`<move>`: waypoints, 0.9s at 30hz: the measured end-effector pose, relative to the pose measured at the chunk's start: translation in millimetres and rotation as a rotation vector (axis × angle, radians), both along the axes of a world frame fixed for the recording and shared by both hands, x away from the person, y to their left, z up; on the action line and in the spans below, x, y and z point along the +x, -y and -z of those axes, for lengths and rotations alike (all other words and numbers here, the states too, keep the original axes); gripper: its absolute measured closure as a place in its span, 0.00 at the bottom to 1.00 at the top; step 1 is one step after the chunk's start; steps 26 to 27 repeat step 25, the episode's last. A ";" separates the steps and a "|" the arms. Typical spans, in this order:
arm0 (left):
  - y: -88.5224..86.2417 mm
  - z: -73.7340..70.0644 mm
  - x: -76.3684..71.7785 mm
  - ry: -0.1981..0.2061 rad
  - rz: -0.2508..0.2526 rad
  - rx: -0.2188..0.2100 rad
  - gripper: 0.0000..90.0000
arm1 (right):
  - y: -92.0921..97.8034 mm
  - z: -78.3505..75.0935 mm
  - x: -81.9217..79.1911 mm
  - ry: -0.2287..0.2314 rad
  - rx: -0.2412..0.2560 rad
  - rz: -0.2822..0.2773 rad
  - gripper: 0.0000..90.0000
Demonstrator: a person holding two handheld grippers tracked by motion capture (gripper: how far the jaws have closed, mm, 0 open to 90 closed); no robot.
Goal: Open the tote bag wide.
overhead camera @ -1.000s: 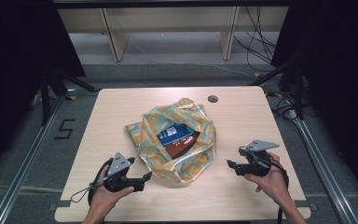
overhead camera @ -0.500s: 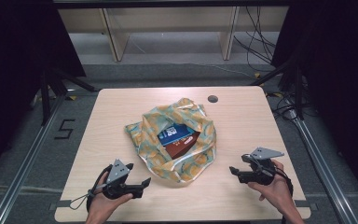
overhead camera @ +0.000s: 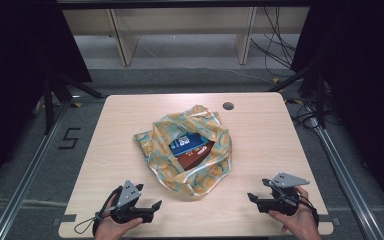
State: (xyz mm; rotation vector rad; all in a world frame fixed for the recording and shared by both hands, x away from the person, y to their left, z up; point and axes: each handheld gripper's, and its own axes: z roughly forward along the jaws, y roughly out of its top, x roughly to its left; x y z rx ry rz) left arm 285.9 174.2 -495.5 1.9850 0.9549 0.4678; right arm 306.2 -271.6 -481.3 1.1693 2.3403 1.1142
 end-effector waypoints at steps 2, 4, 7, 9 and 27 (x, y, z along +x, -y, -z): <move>0.3 -0.2 -0.9 0.000 0.012 0.009 0.17 | 1.1 1.7 -3.7 0.023 -0.004 -0.013 0.28; 1.5 0.1 -2.2 -0.007 0.002 0.005 0.17 | 0.5 2.5 -9.8 -0.003 -0.001 -0.009 0.28; -0.9 -1.5 -1.9 0.004 0.036 0.053 0.17 | 1.3 5.3 -13.4 -0.001 -0.025 -0.025 0.28; 0.8 -0.7 -2.0 0.008 0.025 0.038 0.17 | 0.8 7.8 -14.1 -0.011 -0.015 -0.045 0.28; -2.2 2.3 5.8 0.006 0.008 0.055 0.17 | 1.6 10.2 -12.5 -0.012 -0.065 -0.040 0.28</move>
